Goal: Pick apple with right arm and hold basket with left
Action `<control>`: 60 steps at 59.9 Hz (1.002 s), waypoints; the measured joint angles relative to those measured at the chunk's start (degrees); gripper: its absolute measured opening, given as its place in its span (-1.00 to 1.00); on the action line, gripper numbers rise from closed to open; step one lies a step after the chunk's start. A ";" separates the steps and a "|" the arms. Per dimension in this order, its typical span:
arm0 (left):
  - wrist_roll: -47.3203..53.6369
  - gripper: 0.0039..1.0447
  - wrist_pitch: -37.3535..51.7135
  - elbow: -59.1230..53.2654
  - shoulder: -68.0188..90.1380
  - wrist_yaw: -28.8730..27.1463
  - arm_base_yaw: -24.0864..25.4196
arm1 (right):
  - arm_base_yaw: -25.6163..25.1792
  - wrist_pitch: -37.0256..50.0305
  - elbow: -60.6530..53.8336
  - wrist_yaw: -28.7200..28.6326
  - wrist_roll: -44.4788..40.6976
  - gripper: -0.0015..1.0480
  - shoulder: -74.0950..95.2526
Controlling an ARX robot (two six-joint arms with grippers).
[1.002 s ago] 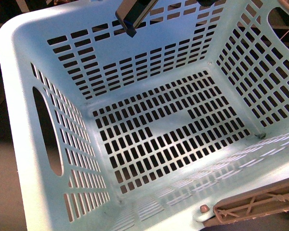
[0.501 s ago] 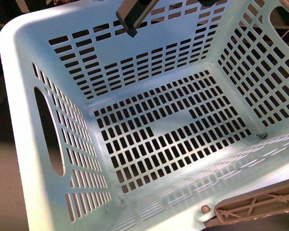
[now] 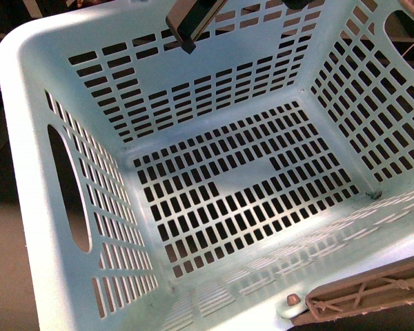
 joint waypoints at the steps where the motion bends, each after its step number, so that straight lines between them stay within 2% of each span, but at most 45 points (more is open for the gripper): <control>1: 0.00 -0.72 0.00 0.00 0.00 -0.02 0.00 | 1.20 -0.46 0.00 0.00 0.72 0.53 -1.55; 10: 0.00 -0.72 0.00 0.00 0.00 0.00 0.00 | 10.21 -1.77 -0.48 1.25 4.02 0.53 -9.03; 21: 0.00 -0.72 0.00 0.00 0.00 -0.02 0.00 | 24.50 0.68 -3.32 7.13 7.89 0.53 -10.86; 33: -0.02 -0.72 0.00 0.00 0.00 0.02 0.00 | 32.59 2.56 -5.95 10.51 9.22 0.53 -7.87; 37: -0.02 -0.72 0.00 0.00 0.00 0.00 0.00 | 33.57 2.89 -6.27 10.97 9.29 0.53 -7.02; 39: 0.02 -0.72 0.00 0.00 0.00 -0.04 0.00 | 33.97 3.26 -6.49 11.65 9.44 0.67 -6.36; 45: 0.00 -0.72 0.00 0.00 0.00 0.00 0.00 | 34.14 3.30 -6.64 12.02 9.75 0.86 -6.01; 56: 0.26 -0.72 -0.02 0.00 0.17 0.00 0.00 | 33.29 2.51 -6.49 12.04 10.03 0.83 -6.82; 60: 0.26 -0.72 0.00 0.02 0.33 0.02 -0.02 | 31.28 0.94 -5.99 12.85 9.97 0.83 -8.41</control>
